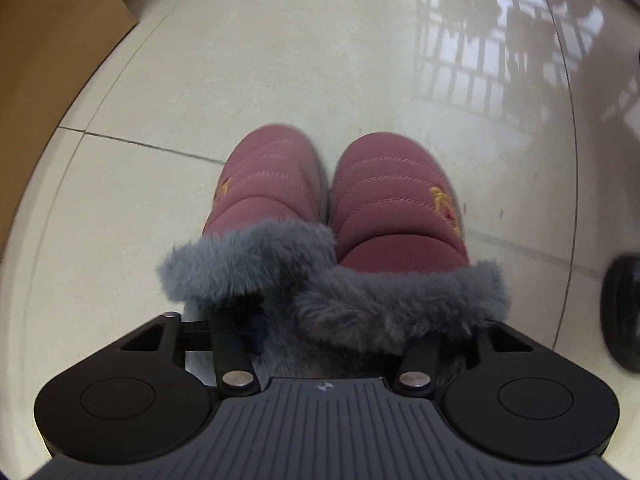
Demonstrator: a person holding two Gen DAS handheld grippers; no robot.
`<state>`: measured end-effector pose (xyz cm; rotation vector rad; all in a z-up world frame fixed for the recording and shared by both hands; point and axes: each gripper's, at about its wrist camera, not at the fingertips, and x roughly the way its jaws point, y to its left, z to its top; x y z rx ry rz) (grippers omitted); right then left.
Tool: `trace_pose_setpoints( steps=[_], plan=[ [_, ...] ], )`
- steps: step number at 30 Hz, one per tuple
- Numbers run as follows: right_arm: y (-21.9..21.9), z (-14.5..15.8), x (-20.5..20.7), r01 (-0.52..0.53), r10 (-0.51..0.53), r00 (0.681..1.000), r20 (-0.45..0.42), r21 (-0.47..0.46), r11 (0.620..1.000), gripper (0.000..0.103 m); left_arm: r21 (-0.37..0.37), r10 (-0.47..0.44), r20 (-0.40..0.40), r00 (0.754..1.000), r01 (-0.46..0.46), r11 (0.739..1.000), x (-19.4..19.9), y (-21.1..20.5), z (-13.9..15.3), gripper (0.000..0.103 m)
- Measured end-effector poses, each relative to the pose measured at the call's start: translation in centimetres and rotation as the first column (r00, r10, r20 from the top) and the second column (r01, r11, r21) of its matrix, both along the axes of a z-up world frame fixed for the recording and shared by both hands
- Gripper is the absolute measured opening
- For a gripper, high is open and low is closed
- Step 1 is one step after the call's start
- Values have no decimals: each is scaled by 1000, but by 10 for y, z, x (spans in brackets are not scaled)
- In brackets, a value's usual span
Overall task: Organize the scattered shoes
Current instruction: 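Lower the left tool onto the pink fur-lined boots and grasp them, then lift the pink fur-lined boots with the left tool while the right tool grasps them too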
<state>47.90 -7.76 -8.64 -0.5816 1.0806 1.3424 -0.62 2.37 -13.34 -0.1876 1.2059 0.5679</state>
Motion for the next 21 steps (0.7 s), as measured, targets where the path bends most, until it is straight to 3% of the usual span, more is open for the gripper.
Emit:
trace_pose_setpoints(
  steps=[6, 14, 21],
  plan=[
    [-2, -1, 3, 16, -16, 1000, -7, 0, 1000, 102, 25, 99, 98, 990, -102, 995, 23, -3, 6, 32],
    [-2, -1, 6, 24, -24, 1000, -14, 9, 1000, 102, 6, 197, 207, 958, -203, 979, 104, 9, 15, 32],
    [-4, -2, 9, 38, -38, 999, -24, 14, 999, 102, 11, 179, 259, 949, -188, 982, 171, 12, 11, 32]
  ],
)
